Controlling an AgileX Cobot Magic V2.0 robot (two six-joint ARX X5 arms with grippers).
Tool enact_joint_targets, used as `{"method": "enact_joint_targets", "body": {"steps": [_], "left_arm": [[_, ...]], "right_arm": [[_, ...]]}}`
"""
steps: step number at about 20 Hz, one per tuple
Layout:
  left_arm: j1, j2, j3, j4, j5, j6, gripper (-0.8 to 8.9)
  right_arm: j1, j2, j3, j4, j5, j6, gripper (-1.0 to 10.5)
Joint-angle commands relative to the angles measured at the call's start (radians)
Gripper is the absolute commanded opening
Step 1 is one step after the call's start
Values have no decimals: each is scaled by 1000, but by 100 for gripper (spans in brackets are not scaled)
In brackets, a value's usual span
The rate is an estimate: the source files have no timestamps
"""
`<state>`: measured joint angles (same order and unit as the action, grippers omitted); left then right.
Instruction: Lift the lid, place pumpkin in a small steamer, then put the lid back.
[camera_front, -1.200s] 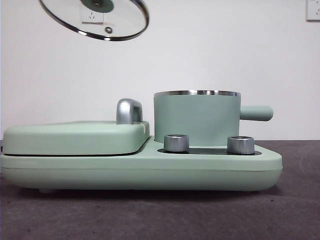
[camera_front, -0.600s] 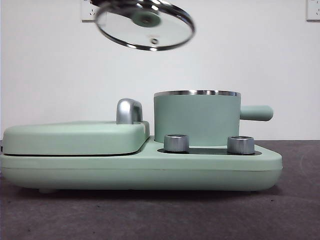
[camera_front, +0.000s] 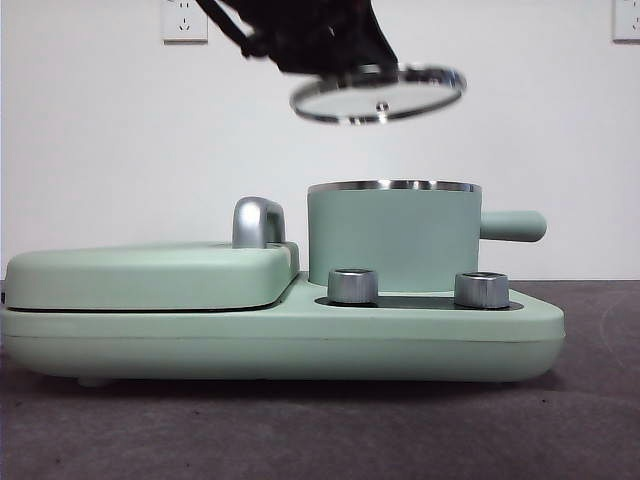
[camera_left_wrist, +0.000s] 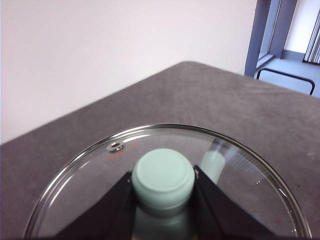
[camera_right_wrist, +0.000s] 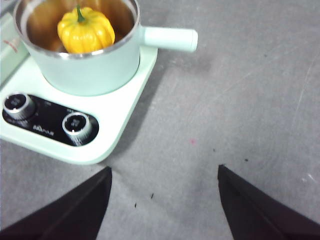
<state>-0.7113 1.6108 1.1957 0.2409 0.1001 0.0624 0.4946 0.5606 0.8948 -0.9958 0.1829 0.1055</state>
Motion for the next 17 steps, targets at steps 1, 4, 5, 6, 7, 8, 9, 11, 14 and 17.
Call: {"method": "enact_joint_targets", "body": {"steps": [1,4,5,6,7,8,9,11,14,17], "left_arm": [[-9,42,38,76,-4,-3,10],[-9,100,38,129,-22,0,10],[-9,117,38,142,-22,0,10],[-9,130,38,147,-23,0,10],[-10,142,38,150,-26,0,10],[-13,151,38,150,-26,0,10],[-15,158,38,150,-26,0,10],[-16,169,38,148,-26,0,10],[-23,172,38,147,-26,0,10],[-27,172,38,133,-26,9,10]], "right_arm": [[5,6,6,-10,2,10,324],[5,6,6,-20,2,9,324],[5,6,6,-19,2,9,324],[5,6,6,-19,2,9,324],[5,6,6,-20,2,9,324],[5,6,6,-20,2,9,324],[5,6,6,-21,2,9,324],[5,6,6,-23,2,10,324],[5,6,6,-23,2,10,324],[5,6,6,-23,2,10,324]]}}
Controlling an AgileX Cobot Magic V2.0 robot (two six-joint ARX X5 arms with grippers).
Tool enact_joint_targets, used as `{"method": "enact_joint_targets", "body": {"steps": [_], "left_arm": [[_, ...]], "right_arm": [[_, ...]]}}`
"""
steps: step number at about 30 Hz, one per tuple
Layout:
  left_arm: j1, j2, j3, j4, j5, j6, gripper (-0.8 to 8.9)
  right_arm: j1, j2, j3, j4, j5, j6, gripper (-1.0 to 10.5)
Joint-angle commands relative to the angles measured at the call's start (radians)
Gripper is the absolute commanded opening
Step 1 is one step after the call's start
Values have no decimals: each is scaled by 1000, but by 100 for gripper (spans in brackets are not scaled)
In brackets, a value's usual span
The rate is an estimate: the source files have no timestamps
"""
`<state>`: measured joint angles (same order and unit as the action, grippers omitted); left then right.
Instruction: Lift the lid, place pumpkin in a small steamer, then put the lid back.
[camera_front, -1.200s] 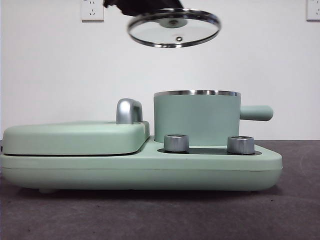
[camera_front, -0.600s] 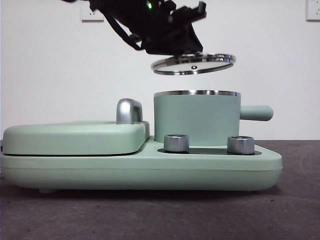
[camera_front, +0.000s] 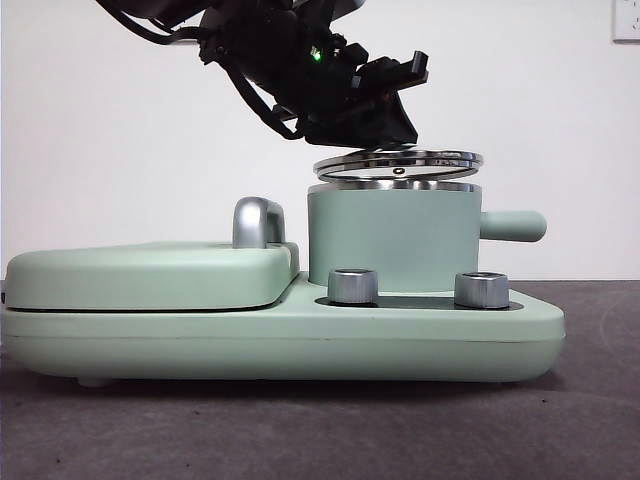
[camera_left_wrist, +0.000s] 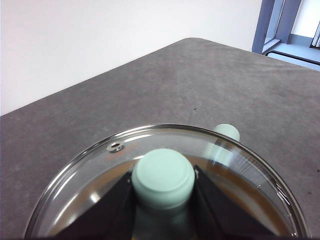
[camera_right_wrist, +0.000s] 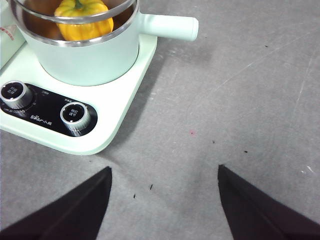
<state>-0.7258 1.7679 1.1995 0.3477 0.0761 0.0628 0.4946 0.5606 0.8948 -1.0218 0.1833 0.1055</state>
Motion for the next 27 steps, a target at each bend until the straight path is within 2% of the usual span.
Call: {"method": "enact_joint_targets", "body": {"steps": [1,7,23,27], "left_arm": [[-13,15,34,17,-2,16,10],[-12,17,34,-20,-24,52,10],[-27,17,34,-76,-26,52,10],[-34,17,34,-95,-53,66,10]], "right_arm": [[5,6,6,3,2,10,324],[5,6,6,3,2,10,324],[5,6,-46,20,2,11,324],[5,6,-46,27,2,11,324]]}}
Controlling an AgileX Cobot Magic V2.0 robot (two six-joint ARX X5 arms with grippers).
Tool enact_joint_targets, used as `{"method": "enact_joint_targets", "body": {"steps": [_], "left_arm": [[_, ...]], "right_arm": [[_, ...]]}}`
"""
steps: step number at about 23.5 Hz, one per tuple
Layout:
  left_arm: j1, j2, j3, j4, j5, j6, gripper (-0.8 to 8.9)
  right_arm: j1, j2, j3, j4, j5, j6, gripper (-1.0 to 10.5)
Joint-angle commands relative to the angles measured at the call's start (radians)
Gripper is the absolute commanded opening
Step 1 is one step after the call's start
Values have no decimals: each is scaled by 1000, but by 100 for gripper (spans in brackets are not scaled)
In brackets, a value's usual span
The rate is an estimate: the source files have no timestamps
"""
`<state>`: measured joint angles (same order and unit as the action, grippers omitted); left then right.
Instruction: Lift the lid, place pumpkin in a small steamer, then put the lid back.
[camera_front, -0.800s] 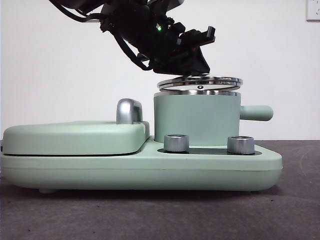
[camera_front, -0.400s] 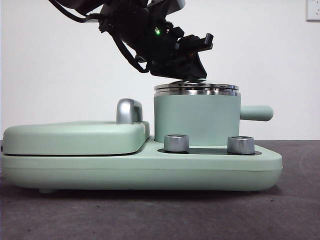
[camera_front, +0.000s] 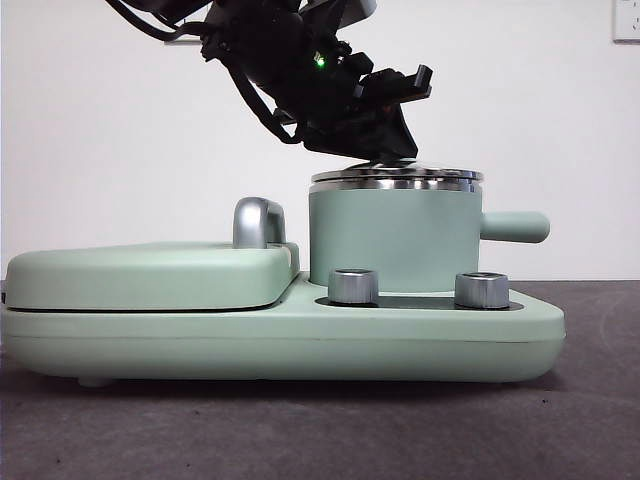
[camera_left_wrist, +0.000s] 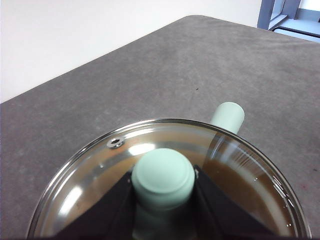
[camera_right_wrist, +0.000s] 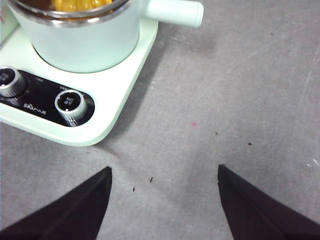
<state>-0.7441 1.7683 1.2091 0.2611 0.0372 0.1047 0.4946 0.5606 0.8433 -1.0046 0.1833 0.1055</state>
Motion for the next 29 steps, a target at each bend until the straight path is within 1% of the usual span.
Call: {"method": "enact_joint_targets", "body": {"steps": [1,5,12,13,17,19,22,24,26,29], "left_arm": [[-16,16,24,-8,-19,34,10],[-13,16,24,-9,-46,44,10],[-11,7,24,-28,-45,44,10],[-11,7,24,-31,-45,44,35],[-11,5,24,-29,-45,43,220],[-11,3,24,-29,-45,42,258],[-11,-15,24,-41,-45,37,260],[-11,-47,24,-87,-33,31,258],[-9,-97,24,-180,-29,17,258],[11,-186,24,-353,-7,-83,258]], "right_arm": [[5,6,5,10,2,11,324],[5,6,5,10,2,11,324],[5,6,5,10,2,11,324],[5,6,5,10,2,11,324],[5,6,5,9,1,11,324],[5,6,5,9,2,11,324],[5,6,5,9,1,11,324],[5,6,5,10,1,11,324],[5,6,5,10,1,11,324],[5,6,5,25,-3,10,324]]}}
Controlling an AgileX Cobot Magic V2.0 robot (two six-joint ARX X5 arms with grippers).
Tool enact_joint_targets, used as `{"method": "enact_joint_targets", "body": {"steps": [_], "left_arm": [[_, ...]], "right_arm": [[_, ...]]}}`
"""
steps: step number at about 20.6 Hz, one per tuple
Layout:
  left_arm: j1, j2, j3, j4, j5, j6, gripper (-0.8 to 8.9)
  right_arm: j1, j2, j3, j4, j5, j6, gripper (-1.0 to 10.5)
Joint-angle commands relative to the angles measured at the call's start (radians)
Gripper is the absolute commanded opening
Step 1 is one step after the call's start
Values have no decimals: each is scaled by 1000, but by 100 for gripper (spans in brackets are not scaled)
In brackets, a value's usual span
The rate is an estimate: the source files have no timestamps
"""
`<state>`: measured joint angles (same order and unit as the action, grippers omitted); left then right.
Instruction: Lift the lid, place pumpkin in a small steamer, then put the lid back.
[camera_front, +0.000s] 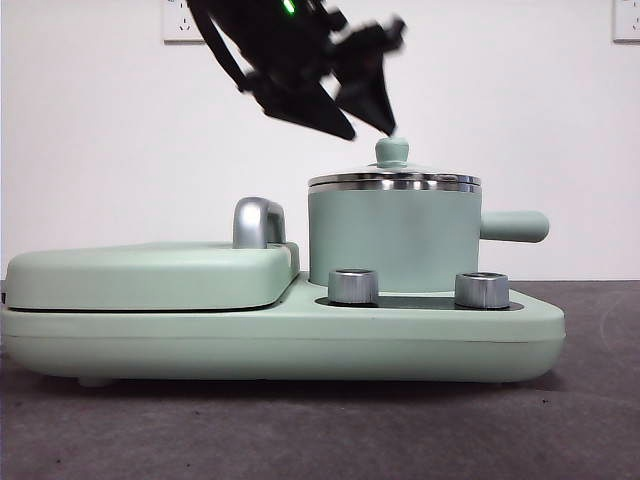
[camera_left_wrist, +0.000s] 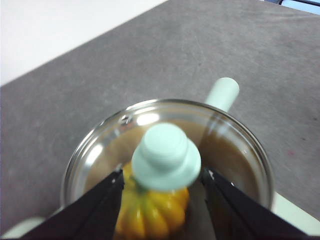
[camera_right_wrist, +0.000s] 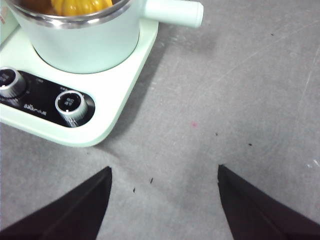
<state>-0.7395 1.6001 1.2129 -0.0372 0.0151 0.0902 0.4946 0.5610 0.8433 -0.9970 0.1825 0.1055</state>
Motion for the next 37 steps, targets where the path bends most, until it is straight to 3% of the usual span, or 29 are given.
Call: {"method": "enact_joint_targets", "body": {"steps": [1,5,9,13,20,26,27,29,30,37], "left_arm": [[15,-42,20,-100,19,-103,258],[45,-135,-18,-183,19,-186,258],[69,-294,-229,-130,18,-244,258],[111,-543,-438,-131,3,-279,258],[224,-908,-480,-423,-82,-261,256],[250,-968,-480,-487,-82,-256,248],[249,-968,-480,-493,-82,-256,211],[248,-968,-480,-497,-78,-265,6],[248,-967,-480,-495,-78,-262,4],[248,-974,-480,-507,-77,-266,7]], "right_arm": [[6,5,5,24,-5,8,324],[6,11,5,40,-10,-46,325],[7,51,6,104,-12,-77,325],[7,126,6,172,-85,-95,325],[35,282,6,376,-183,-125,325],[52,319,6,388,-209,-124,322],[52,316,6,388,-209,-124,250],[53,312,6,396,-209,-129,-17],[52,312,6,406,-208,-126,23],[54,307,6,428,-212,-113,19]]}}
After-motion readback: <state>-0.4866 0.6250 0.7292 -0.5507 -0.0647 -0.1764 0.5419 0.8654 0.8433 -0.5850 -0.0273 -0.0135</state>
